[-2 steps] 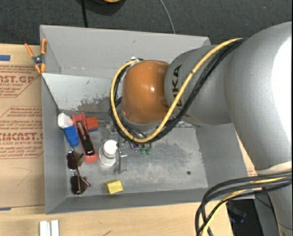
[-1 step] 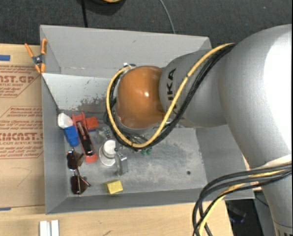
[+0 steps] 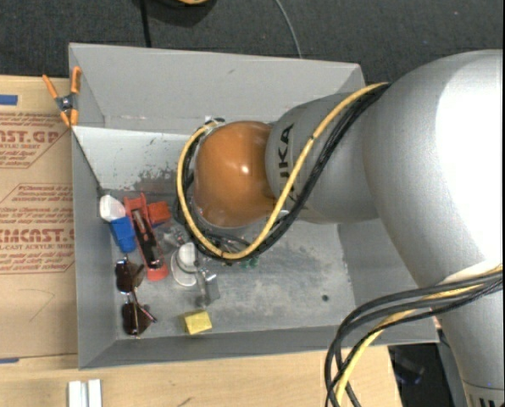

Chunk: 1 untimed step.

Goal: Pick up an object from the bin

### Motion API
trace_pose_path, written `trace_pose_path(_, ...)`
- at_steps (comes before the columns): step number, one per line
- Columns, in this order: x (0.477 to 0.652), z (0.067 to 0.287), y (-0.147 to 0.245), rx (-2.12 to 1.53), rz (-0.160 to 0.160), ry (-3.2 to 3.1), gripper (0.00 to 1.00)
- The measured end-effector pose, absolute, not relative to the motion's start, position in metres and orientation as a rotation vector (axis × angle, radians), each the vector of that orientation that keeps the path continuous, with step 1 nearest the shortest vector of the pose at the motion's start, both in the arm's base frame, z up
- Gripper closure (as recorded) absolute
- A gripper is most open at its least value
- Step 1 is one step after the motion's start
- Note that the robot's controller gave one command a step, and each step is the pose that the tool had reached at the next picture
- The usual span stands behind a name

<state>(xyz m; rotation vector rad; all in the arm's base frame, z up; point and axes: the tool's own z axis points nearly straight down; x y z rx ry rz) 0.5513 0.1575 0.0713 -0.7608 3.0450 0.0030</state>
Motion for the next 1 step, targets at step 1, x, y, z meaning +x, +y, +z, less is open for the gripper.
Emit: trace_pose_path(1,0.5586,0.0699,0.1661,-0.993,0.003,2.970,1.00)
